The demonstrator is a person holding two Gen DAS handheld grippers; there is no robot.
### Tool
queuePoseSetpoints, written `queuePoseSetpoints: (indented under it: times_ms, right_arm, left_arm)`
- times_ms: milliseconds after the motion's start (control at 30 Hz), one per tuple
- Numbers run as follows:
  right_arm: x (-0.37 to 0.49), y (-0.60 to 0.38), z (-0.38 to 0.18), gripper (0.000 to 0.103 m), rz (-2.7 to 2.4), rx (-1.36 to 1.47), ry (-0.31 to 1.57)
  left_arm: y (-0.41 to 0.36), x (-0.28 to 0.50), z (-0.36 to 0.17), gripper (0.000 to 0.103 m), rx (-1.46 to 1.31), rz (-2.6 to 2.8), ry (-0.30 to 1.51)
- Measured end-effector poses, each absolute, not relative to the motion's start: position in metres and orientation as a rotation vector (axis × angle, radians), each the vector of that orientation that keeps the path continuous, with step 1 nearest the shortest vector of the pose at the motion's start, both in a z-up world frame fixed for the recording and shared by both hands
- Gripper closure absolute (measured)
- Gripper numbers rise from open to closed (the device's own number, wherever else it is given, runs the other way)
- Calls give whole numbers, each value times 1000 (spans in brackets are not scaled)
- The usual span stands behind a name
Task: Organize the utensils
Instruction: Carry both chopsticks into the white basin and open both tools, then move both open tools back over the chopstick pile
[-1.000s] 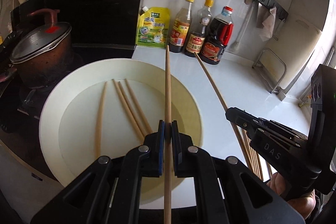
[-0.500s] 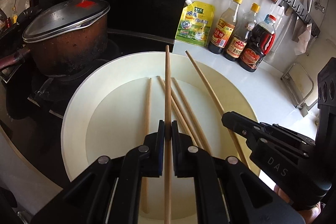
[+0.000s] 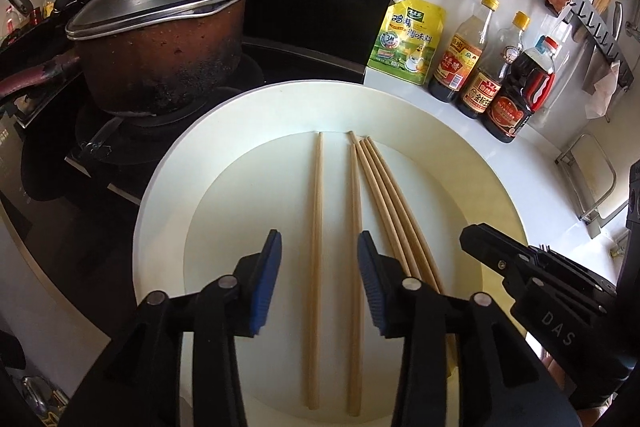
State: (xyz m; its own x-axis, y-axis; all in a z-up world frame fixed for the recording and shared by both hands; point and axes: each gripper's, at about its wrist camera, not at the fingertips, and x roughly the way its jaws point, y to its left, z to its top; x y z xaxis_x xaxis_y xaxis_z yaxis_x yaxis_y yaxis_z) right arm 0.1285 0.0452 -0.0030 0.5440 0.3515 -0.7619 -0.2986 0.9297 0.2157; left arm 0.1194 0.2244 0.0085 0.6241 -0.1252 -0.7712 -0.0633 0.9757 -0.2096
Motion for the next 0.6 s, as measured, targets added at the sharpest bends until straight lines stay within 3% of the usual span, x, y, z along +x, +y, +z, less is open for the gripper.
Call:
queuePoseSetpoints:
  times_ms: [600]
  right_arm:
    - [78,-41,20,88,258,122,835]
  left_arm:
    - [170,88,26,52,-155,-90,861]
